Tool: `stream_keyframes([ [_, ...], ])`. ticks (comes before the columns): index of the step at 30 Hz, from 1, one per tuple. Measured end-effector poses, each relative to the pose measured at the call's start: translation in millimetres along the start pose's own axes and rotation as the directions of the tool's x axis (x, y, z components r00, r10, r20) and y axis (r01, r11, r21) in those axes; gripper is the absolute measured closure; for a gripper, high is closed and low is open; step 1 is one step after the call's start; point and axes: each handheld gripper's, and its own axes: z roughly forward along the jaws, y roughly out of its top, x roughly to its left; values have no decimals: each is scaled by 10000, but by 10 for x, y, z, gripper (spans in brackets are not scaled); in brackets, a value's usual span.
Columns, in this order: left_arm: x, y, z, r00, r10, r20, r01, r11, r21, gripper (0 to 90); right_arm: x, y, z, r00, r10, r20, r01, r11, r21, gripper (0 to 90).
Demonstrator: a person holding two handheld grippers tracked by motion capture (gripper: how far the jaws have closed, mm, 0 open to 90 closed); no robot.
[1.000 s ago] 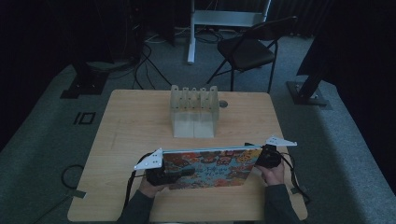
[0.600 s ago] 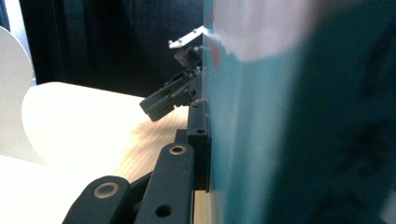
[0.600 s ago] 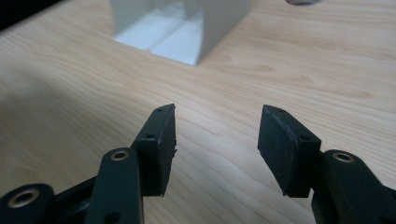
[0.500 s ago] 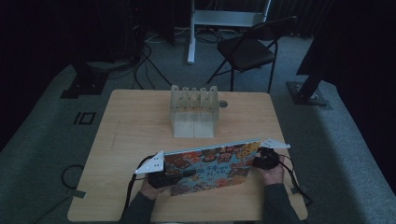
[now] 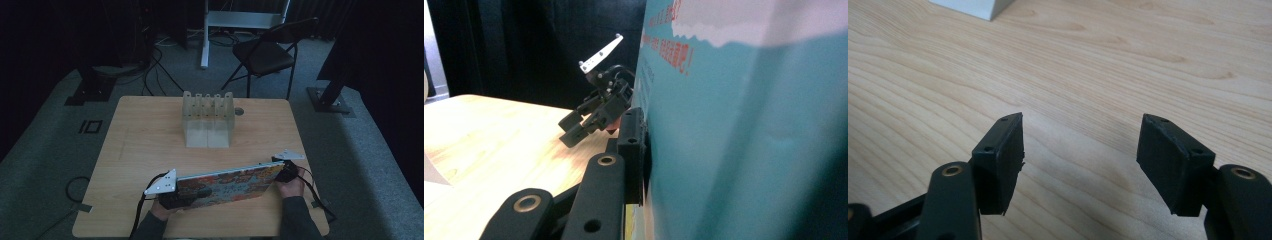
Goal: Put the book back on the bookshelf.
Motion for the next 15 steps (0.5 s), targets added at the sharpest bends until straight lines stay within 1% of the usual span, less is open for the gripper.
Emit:
stream_keyframes([
  [6,-18,-1,13,10000,93,-2,-93,9999,129,757,7,-22,50,9989,-305,352,289,9985,463,342],
  [8,-18,-1,13,10000,93,-2,-93,9999,129,761,10,-28,59,9985,-343,424,320,9981,534,342],
  [9,-33,4,16,9997,212,-125,-210,9996,162,772,10,-38,68,9982,-341,484,312,9978,593,339],
  [10,-33,4,16,9997,212,-125,-210,9996,162,775,3,-40,68,9984,-318,469,291,9979,574,340],
  [11,-34,8,16,9995,233,-232,-228,9996,194,778,-5,-43,67,9984,-278,485,251,9981,555,340],
  [12,-31,11,17,9995,168,-272,-163,9997,206,780,-13,-47,63,9985,-208,503,180,9983,558,340],
  [14,-31,20,19,9990,79,-448,-67,9996,270,784,-35,-58,59,9988,-46,488,20,9986,533,339],
  [15,-42,23,24,9981,137,-595,-120,9995,292,788,-49,-64,59,9990,35,436,-57,9987,516,339],
])
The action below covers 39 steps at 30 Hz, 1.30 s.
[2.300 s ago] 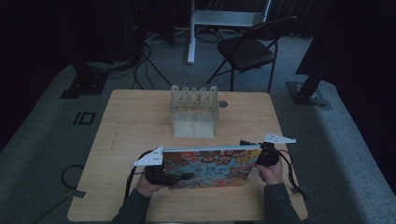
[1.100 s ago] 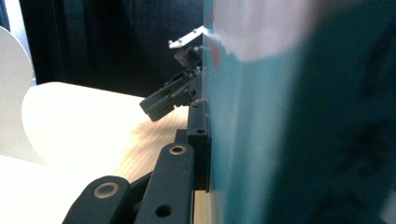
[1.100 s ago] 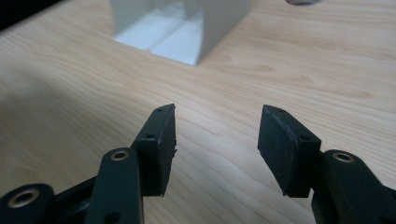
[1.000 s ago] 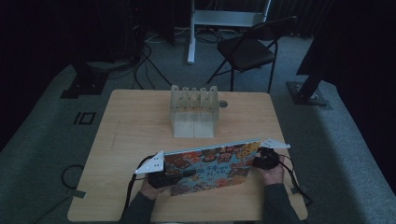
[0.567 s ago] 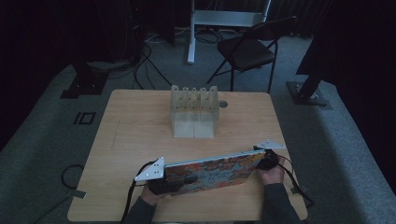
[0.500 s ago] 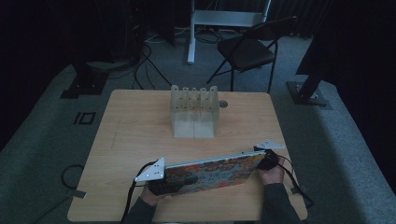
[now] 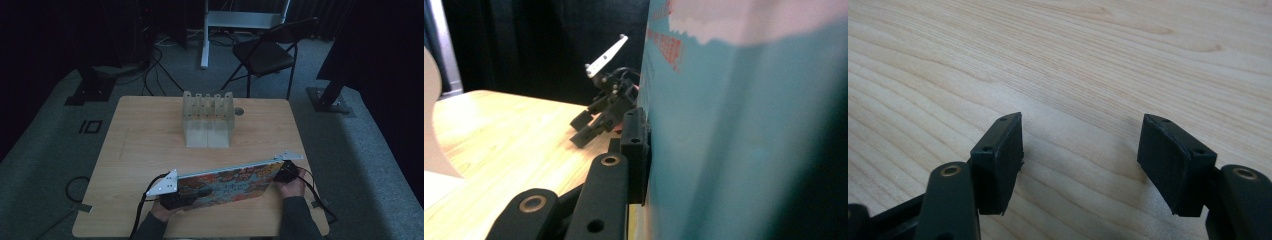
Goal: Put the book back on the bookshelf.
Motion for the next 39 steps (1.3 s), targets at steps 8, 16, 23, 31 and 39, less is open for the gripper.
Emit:
stream_keyframes([
  [8,-10,-1,16,9990,-124,-429,123,9999,-37,804,-20,-24,6,9998,179,-100,-181,9997,-150,312],
  [16,-26,6,39,9963,-478,-719,471,9988,-117,810,-26,-23,8,9997,153,-171,-156,9998,-141,298],
  [23,-18,33,58,9954,-594,-747,580,9981,-211,811,-29,-23,8,9996,179,-223,-182,9997,-145,292],
  [31,-37,89,77,9959,-461,-782,454,9989,-112,812,-31,-23,8,9995,202,-251,-206,9997,-155,291],
  [39,-34,153,105,9916,-364,-1241,365,9993,-15,813,-34,-23,7,9994,218,-265,-222,9996,-154,290],
])
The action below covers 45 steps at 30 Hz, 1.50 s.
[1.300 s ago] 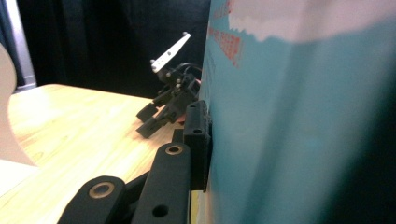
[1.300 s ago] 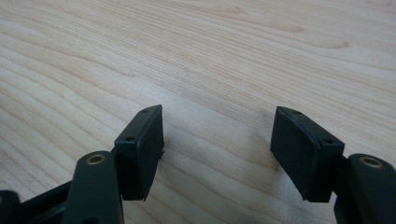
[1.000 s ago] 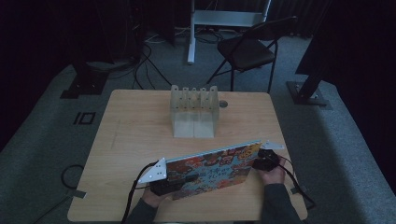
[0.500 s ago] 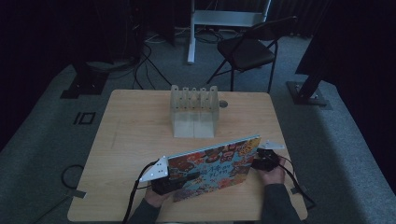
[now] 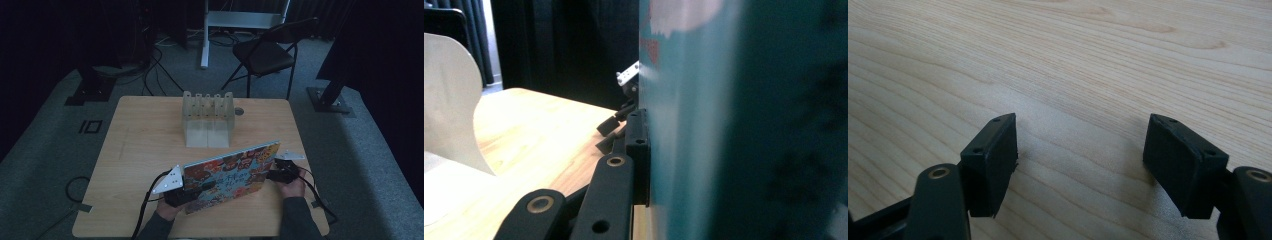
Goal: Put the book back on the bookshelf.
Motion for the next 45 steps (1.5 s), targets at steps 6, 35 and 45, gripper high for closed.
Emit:
stream_keyframes([
  [6,-3,19,-26,9999,75,-139,-75,10000,-33,813,-2,0,-1,10000,13,-16,-13,10000,2,291],
  [35,44,69,-86,9950,203,-979,-200,9998,40,812,22,10,27,9997,-261,-40,262,9992,293,137],
  [45,78,88,-143,9914,208,-1289,-215,9998,-44,812,23,10,28,9996,-274,-51,276,9992,304,135],
])
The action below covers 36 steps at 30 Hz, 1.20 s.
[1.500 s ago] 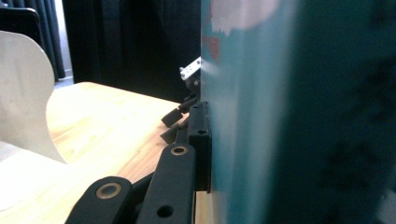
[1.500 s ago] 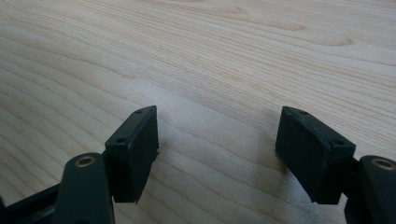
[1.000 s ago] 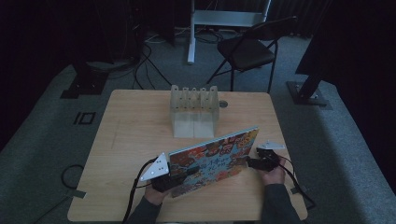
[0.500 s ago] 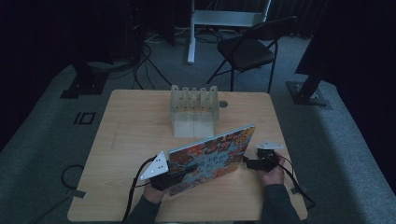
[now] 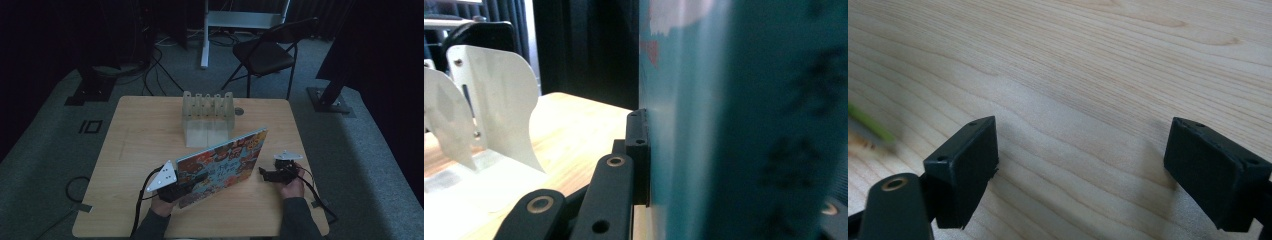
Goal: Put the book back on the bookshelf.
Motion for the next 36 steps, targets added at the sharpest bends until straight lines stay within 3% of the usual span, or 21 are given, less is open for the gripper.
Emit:
stream_keyframes([
  [20,27,2,-55,9973,150,-717,-139,9998,157,812,-1,0,0,10000,-17,-2,17,10000,6,133],
  [36,64,9,-113,9889,205,-1473,-182,9997,171,812,-1,0,0,10000,-14,-8,14,10000,8,133],
])
